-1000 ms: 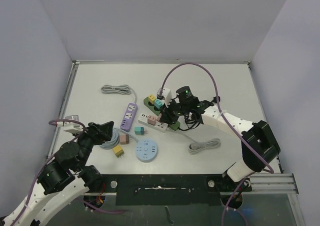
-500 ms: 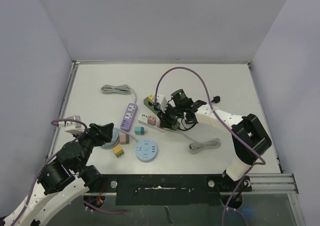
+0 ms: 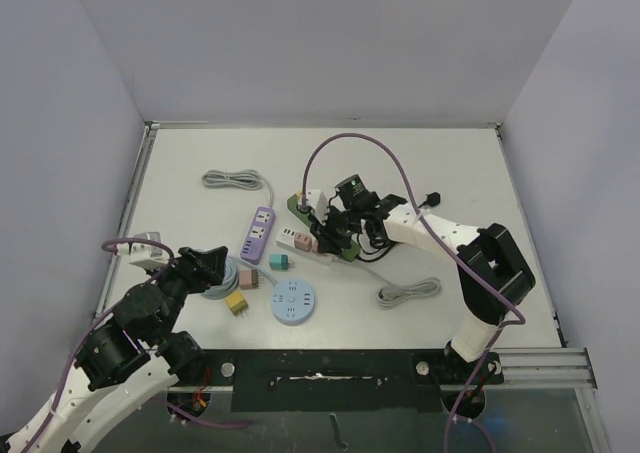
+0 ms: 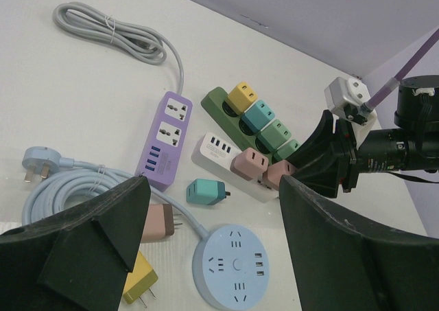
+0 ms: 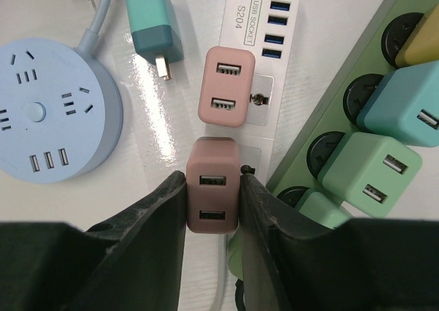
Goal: Insert the plug
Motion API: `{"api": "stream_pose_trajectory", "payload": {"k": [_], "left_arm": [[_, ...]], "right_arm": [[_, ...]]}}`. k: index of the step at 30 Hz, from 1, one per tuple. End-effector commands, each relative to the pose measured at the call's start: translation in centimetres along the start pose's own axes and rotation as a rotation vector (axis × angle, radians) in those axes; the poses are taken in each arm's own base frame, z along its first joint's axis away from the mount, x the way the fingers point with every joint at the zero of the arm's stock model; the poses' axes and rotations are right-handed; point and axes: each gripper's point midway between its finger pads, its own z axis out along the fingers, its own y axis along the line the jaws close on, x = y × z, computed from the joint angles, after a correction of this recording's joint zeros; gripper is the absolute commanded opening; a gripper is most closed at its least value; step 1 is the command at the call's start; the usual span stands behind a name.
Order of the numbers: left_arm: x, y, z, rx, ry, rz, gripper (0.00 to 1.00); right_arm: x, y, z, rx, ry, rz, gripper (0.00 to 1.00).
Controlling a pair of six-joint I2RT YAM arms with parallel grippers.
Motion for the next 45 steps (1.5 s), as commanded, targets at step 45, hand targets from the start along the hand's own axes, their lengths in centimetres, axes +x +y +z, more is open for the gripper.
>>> {"api": "stream_pose_trajectory", "payload": {"k": [45], "left_arm": [[-0.1,-0.1,0.5,-0.016,-0.009,-0.001,0.74]], "right_arm": [[11.4,-1.8,3.7,0.173,0.45,0.108,0.0]]}}
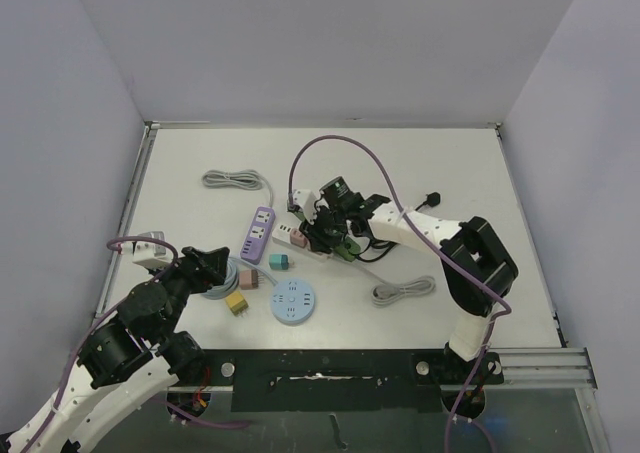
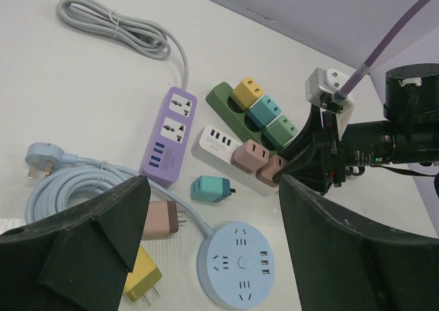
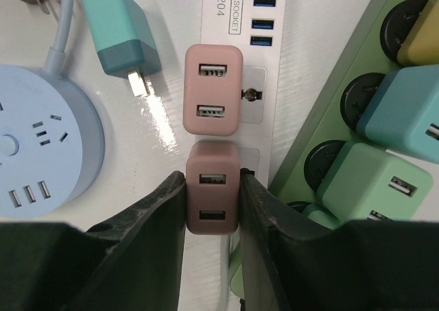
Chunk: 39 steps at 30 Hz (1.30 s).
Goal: Insert the plug
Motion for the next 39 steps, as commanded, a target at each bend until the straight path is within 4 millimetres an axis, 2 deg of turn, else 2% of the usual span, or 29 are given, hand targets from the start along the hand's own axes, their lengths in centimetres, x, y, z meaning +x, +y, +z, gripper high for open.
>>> {"api": "stream_pose_trajectory", "payload": {"k": [1,7,16,18,21,23,26,30,34,39], "left_arm": [[-0.6,-0.3,0.2,-0.003,-0.022,-0.013,0.74],[-0.4,-0.3,0.4,-0.01,-0.013,-0.006,0.74],[0.2,-0.5,0.8,-0.014,0.01,0.01,0.74],[0.3,-0.6,0.9,-0.013,0.015,0.014,0.75],[0.8,-0.8,1.3,-0.015,0.034,0.027,0.79],[1.1,-1.0,1.5,-0.013,0.051,0.037,0.79],[2.0,-1.2,1.8,-0.013,0.085,0.053,0.79],[3.2,-1.5,2.3,-0.014,0.129,0.061,0.79],[3.1,-1.4,2.7,-0.036,0.126,0.056,0.79],[0.9,-1.7,2.3,-0.042,0.065,0.031,0.77]], "right_arm": [[10.7,-1.6,2.3,0.13,0.361,0.039,0.0],[11.4,-2.3,1.5,0.208,0.43,0.034,0.0],[8.1,-1.0,-2.4,0.196,0.334,0.102,0.01],[7.1,-0.8,-2.9,0.189,0.293,0.125,0.09],[4.2,-1.2,-3.8,0.221,0.2,0.165,0.37],[1.8,-1.3,-4.4,0.227,0.116,0.192,0.48],[-2.0,-1.5,-6.1,0.244,-0.015,0.208,0.57],[-5.1,-0.7,-7.6,0.244,-0.114,0.177,0.6],[-6.8,1.4,-6.9,0.206,-0.162,0.072,0.59],[-8.1,3.9,-4.3,0.103,-0.184,-0.025,0.55]]}}
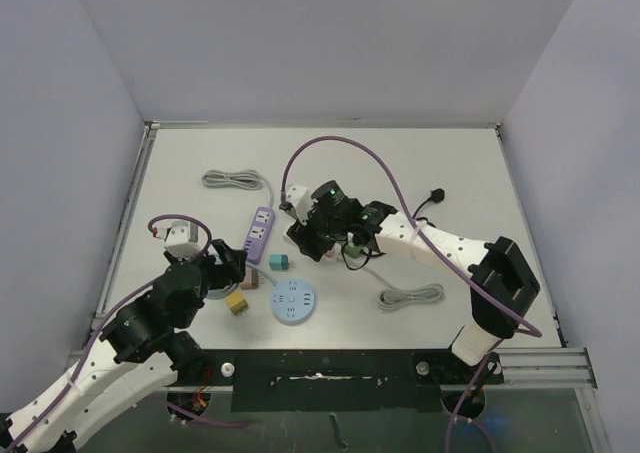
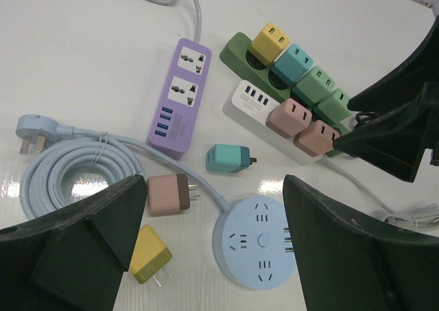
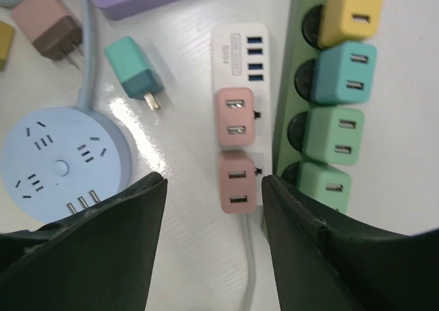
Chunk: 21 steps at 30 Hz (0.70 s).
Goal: Insert the plug
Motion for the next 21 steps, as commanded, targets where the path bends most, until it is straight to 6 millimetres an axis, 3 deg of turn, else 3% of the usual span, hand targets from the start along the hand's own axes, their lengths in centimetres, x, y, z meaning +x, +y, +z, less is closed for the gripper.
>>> {"api": "stream_pose_trajectory", "payload": {"k": [1,5,11,21], "left_arm": [[-4.1,-1.3,-1.0,0.032,-0.12,-0.086,0.76],[-5.6,-0.9,-1.9,0.033,-0.173,-0.115,0.75],[-7.1,-0.6,-2.8,0.031,-0.222,-0.131,0.75],[-6.8,-0.7,-2.5,0.03,-0.209,-0.127,0.75]], "right_arm": [[-3.5,2.5,1.5,-0.101,-0.111,-0.095,0.54],[-3.8,4.1,3.7,-0.174,-0.11,-0.124,0.53],[-3.0,4.9,6.9,-0.215,-0.036,-0.128,0.53],[-1.8,5.9,9.6,-0.275,0.013,-0.139,0.51]]}}
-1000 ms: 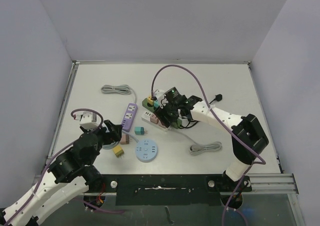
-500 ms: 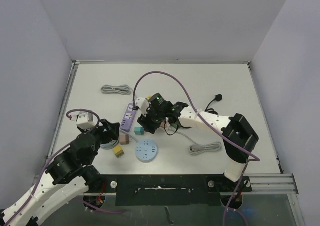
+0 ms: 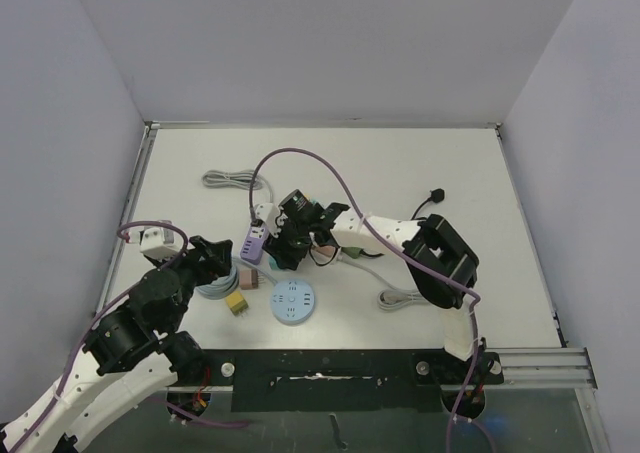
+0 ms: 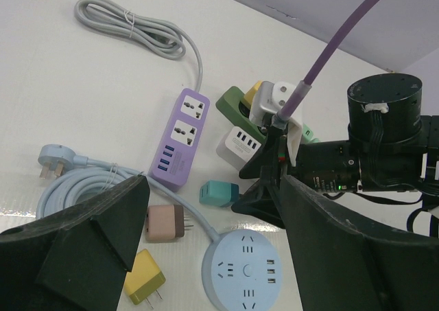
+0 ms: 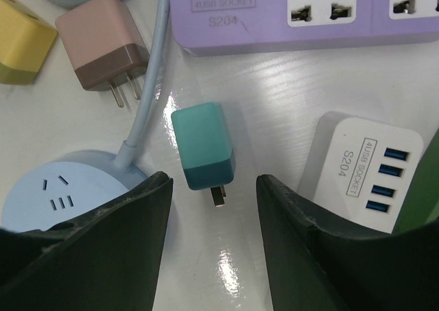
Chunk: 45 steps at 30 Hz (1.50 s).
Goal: Insert the plug
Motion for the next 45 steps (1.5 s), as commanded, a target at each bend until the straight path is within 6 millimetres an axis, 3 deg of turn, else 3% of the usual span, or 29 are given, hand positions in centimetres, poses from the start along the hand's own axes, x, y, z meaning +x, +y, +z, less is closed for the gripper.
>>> {"api": "stream_pose_trajectory", "payload": {"k": [1,5,11,13,21,25,31,38,45], "left_arm": [[-2.2,-1.2,-0.3,0.032,-0.057,-0.051,0.75],[-1.9,-1.2,-0.2,0.035,-0.051,-0.049,0.75],[-1.7,-1.5,-0.2,0.051,-0.04,-0.055,0.75],[-1.6,-1.8,-0.2,0.061,-0.033,-0.055,0.75],[-0.6,-3.9,-0.1,0.17,0.004,-0.038,0.75],[0.4,-5.8,-0.1,0.271,0.051,0.011,0.75],[3.3,-10.1,-1.0,0.524,0.17,0.114,0.76],[7.0,-14.2,-2.6,0.776,0.356,0.18,0.69],[9.2,-16.7,-2.9,0.904,0.48,0.198,0.6]], "right_arm": [[-2.7,0.6,0.3,-0.038,-0.062,-0.05,0.5],[-2.5,0.5,1.2,-0.048,-0.049,-0.049,0.45],[-2.8,0.0,1.1,-0.025,-0.061,-0.044,0.14],[-3.5,0.1,0.5,-0.017,-0.091,-0.05,0.11],[-5.4,0.8,-4.6,-0.085,-0.299,-0.001,0.06],[-5.8,2.8,-8.7,-0.242,-0.432,0.009,0.06],[-4.8,6.7,-14.9,-0.45,-0.6,-0.056,0.07],[-3.6,10.3,-19.2,-0.578,-0.662,-0.139,0.06],[-3.1,11.8,-20.9,-0.635,-0.675,-0.16,0.04]]}}
